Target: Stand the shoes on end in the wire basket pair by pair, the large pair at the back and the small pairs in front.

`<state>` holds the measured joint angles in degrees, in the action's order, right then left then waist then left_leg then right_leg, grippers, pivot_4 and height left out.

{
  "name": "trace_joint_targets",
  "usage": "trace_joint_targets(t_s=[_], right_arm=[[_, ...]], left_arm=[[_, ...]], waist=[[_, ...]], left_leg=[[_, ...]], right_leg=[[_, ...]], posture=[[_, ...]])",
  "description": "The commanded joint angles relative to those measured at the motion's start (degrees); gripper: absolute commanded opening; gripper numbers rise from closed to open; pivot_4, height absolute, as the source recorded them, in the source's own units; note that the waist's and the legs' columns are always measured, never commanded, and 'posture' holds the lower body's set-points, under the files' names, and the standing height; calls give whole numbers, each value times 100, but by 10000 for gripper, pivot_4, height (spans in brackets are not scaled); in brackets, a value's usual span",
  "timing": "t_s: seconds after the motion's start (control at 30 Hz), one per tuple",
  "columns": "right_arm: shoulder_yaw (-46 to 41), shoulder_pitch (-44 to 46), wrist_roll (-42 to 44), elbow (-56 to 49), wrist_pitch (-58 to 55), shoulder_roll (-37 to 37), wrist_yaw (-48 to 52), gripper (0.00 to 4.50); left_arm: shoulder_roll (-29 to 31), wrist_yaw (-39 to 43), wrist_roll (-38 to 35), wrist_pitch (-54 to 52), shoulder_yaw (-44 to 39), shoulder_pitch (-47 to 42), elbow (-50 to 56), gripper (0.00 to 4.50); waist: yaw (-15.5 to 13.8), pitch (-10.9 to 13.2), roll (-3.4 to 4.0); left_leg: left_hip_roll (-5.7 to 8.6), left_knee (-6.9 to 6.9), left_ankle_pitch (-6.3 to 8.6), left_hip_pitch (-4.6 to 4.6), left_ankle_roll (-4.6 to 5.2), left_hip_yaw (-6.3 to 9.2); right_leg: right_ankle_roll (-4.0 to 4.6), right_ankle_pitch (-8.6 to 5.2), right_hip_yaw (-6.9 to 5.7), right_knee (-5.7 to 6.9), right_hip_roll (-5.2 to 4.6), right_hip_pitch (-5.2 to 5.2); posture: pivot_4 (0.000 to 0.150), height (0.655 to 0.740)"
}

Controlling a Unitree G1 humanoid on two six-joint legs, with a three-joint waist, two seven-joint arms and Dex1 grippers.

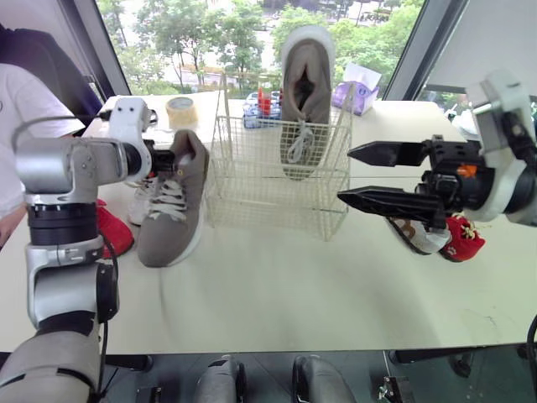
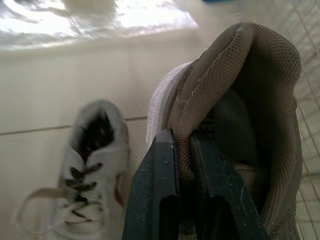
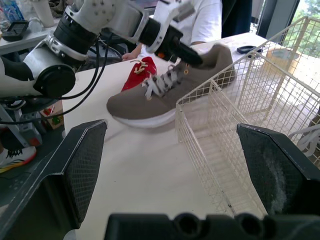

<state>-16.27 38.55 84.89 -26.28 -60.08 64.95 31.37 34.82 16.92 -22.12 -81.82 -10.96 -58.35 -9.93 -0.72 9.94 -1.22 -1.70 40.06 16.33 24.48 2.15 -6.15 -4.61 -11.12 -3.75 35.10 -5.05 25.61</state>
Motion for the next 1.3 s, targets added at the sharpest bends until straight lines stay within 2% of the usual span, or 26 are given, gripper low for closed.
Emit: trace_joint_targets(t_s=[0.03, 0.07, 0.17, 0.2, 0.4, 0.5, 0.6, 0.77, 0.9, 1.0, 1.23, 1.3], right_arm=[[-162, -5, -97, -60, 157, -55, -4, 45000], [-163, -12, -109, -64, 164, -61, -3, 45000], [-153, -21, -178, -54, 187, -103, -7, 45000], [-153, -41, -200, -61, 195, -130, -14, 45000], [-174, -160, -281, -119, 182, -135, 27, 45000], [-250, -183, -134, -149, 94, -15, 140, 45000], [-301, -200, -62, -234, 18, 143, 257, 45000], [-325, -251, 14, -303, 107, 108, 0, 45000], [-380, -333, 110, -377, 143, 100, -234, 45000], [-449, -397, 188, -420, 198, 92, -431, 45000], [-571, -582, 354, -518, 247, 142, -647, 45000], [-679, -684, 452, -564, 222, 212, -670, 45000]], left_arm=[[15, -14, -38, -368, -107, 76, 255, 21753], [9, -26, -23, -422, -107, 100, 275, 27805], [123, 38, -1, -524, 3, 160, 276, 41682], [227, 113, 2, -490, 45, 92, 180, 44808], [639, 587, 156, 55, 407, -817, -1094, 44808], [757, 1071, 359, 448, 1024, -1174, -1858, 44808], [624, 1642, 745, 1243, 1671, -1511, -2910, 44808], [29, 1931, 1280, 2573, 1922, -1982, -4664, 44808], [-364, 2220, 1674, 3296, 2096, -2110, -5444, 44808], [-551, 2258, 1962, 3672, 2171, -2112, -5770, 35822], [-510, 2267, 2125, 3762, 1872, -2423, -5988, 696], [-273, 2279, 2077, 3578, 1706, -2677, -5907, 696]], waist=[[3, 0, 0], [3, 0, 0], [-3, 0, 0], [-4, 0, 0], [-13, 0, 0], [-10, -1, 1], [-12, -1, 2], [-13, 0, 0], [-5, 0, -1], [-16, 0, -1], [-18, 0, -1], [-9, 2, -4]], left_leg=[[0, 0, 0, -1, 0, 0], [0, 0, 0, -2, 0, 0], [0, 0, 0, -1, 0, 1], [0, 0, 0, -1, 0, 0], [1, 0, 0, 0, 0, 2], [2, 0, 1, -1, 1, -1], [3, -1, 1, -2, 2, -2], [2, 1, 3, 2, 5, -3], [3, 0, 7, 12, 12, -9], [3, 1, 8, 12, 14, -13], [7, 1, 9, 12, 16, -11], [9, 2, 10, 16, 18, -11]], right_leg=[[0, 0, 0, 1, 0, 0], [0, 0, 0, 1, 0, 0], [0, 0, 0, 1, 0, 0], [1, 0, 0, 1, -1, 0], [6, -3, -2, 0, -1, 0], [14, -7, -1, -1, -3, 0], [16, -8, -2, 0, -3, 0], [18, -9, -2, -1, -5, 3], [17, -9, 0, -2, -10, 15], [17, -8, 0, -1, -11, 17], [18, -8, 0, 1, -22, 16], [17, -8, -1, 0, -30, 19]], posture=[[1500, 7400], [1500, 7400], [1500, 7400], [1500, 7400], [1500, 7400], [1500, 7400], [1500, 7400], [1500, 7400], [1500, 7400], [1500, 7400], [1500, 7400], [1500, 7400]])
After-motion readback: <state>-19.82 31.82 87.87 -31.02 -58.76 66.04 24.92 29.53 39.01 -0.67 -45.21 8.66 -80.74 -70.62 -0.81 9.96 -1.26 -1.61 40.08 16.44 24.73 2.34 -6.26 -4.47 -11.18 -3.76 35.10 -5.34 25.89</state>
